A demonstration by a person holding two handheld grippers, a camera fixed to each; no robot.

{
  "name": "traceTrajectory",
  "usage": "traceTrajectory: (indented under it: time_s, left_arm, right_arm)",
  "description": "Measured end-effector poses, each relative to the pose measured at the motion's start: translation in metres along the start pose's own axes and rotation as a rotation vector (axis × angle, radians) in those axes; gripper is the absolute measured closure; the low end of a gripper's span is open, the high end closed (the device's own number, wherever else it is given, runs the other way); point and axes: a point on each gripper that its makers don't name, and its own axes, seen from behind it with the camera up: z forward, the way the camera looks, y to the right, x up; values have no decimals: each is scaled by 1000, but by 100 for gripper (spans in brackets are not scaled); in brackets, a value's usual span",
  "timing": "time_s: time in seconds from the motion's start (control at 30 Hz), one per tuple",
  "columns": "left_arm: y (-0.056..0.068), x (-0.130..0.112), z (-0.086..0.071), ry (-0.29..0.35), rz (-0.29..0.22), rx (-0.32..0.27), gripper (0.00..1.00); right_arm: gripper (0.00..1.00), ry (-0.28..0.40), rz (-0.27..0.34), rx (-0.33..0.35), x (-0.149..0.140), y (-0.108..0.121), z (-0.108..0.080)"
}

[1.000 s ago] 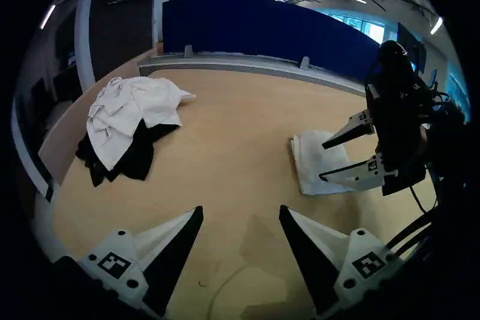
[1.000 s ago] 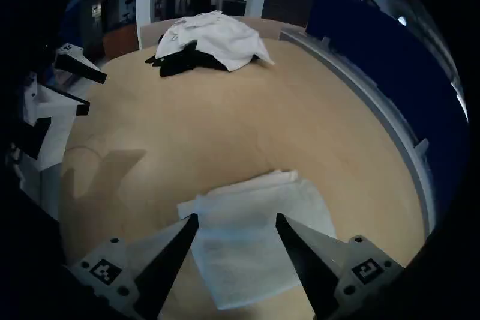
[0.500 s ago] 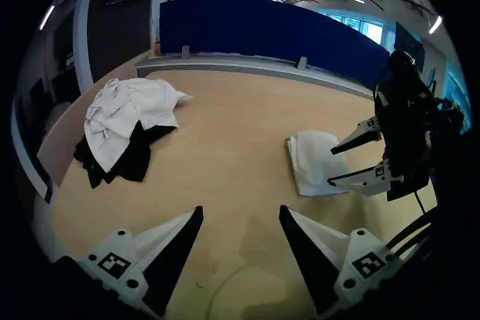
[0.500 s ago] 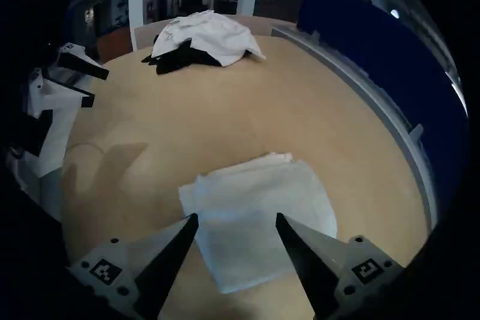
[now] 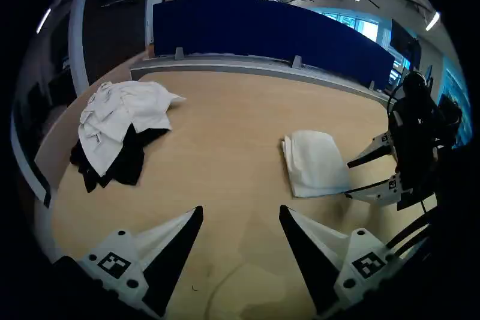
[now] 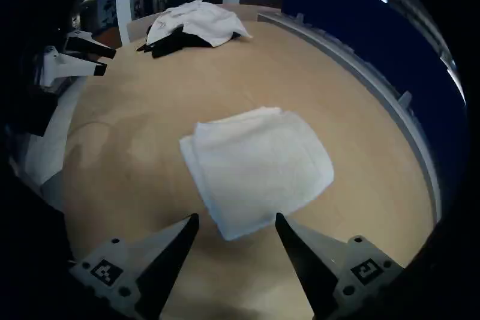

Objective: Fold towel

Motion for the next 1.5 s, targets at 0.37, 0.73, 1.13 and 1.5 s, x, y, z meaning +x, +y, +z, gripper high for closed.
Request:
traceTrajectory:
  time_s: [0.37,0.73,1.13,1.5]
  left_arm:
    - [4,0,2,-1,7,-7,6]
    - [2,0,1,0,10,-7,6]
    - [0,-2,2,-4,14,-5,6]
    - [0,0,3,-2,21,-9,6]
  right_arm:
    - [13,-2,49,-7,-10,-1,0]
    - [57,-13,83,-10,-17,-6,4]
    - [96,-19,117,-31,-23,-5,7]
    - [98,25,96,-66,-5,5,-2]
